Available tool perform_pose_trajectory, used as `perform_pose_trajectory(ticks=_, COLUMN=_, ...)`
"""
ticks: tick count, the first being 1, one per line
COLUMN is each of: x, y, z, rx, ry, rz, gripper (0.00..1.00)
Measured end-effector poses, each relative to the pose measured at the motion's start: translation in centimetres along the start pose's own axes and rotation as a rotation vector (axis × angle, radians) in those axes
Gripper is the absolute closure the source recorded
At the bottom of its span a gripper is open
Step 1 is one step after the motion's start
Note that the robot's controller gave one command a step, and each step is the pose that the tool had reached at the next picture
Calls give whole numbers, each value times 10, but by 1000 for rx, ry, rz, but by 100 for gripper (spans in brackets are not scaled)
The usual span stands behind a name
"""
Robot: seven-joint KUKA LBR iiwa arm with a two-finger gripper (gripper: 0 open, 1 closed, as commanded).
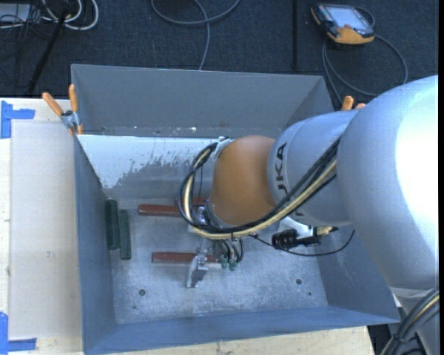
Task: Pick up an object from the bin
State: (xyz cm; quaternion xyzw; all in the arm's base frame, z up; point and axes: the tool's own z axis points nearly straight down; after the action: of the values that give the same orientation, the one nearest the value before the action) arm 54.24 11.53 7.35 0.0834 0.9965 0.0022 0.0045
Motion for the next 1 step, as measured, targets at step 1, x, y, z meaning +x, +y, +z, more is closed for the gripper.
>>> perform_pose_trajectory(ticks=1, x=-4, y=0, z=0, rx=3, ry=7, rz=-22, gripper=0)
